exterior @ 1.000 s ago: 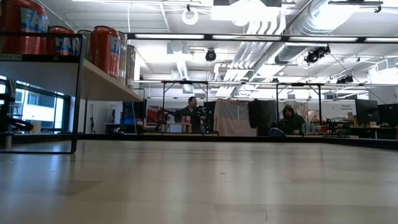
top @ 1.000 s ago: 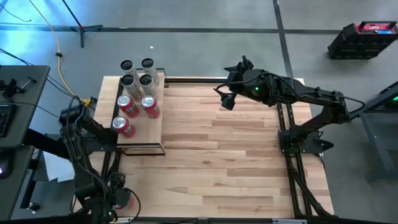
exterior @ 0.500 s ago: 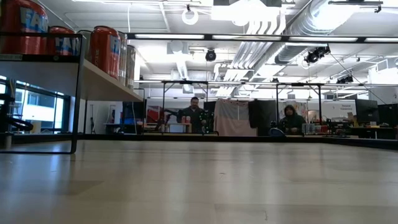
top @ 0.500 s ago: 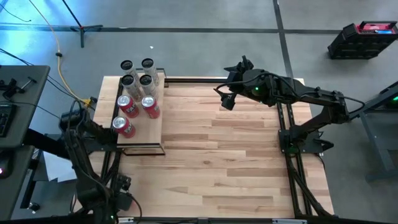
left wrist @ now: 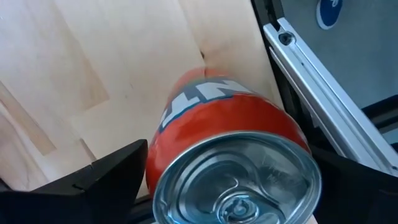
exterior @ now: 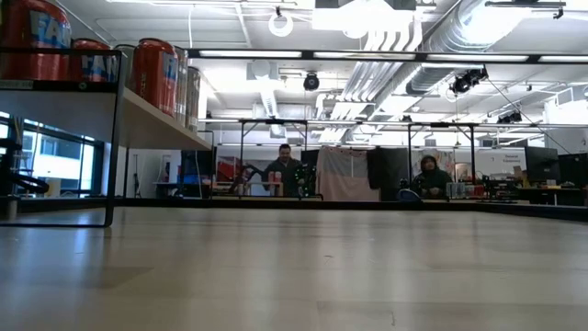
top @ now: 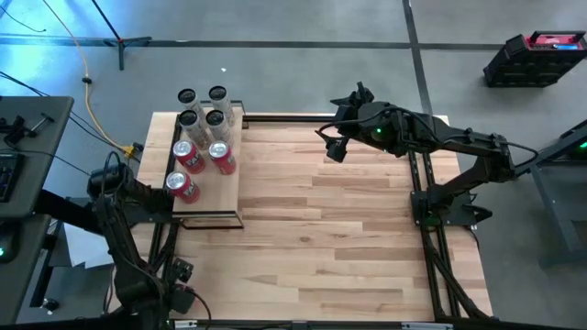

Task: Place canned beverage on shelf
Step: Put the red soda can on the shelf aligned with the other red soda can

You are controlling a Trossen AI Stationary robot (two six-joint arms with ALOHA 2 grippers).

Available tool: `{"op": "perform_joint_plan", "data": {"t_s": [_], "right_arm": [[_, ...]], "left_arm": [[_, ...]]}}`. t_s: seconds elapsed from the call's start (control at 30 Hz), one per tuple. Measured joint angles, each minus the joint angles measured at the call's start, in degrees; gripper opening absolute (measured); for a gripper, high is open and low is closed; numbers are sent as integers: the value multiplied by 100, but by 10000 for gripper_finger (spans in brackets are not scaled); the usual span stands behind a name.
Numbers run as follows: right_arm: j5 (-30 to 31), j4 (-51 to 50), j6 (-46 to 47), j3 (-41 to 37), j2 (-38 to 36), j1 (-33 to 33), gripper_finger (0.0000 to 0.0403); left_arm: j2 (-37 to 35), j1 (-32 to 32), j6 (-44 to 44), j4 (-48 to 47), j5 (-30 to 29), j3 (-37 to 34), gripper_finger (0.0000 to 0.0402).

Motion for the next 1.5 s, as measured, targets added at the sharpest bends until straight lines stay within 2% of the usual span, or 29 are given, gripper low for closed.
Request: {"op": "perform_joint_plan", "data": {"t_s": [0.2, 0.37, 0.9, 1.23, 1.5], "right_arm": [[0, 0, 0, -1, 0, 0, 392], [0, 0, 0, 0, 2, 0, 392], [0, 0, 0, 0, 2, 0, 392], [0, -1, 0, 0, 1, 0, 392], [0, -2, 0, 0, 2, 0, 392]], "left_arm": [[1, 0, 39, 22, 6, -23, 370], [3, 8, 31, 69, 402, -201, 370], [-10, 57, -36, 374, -8, -179, 368], [-14, 76, 236, 375, 39, -179, 367], [-15, 94, 195, 401, 2, -177, 321]]}}
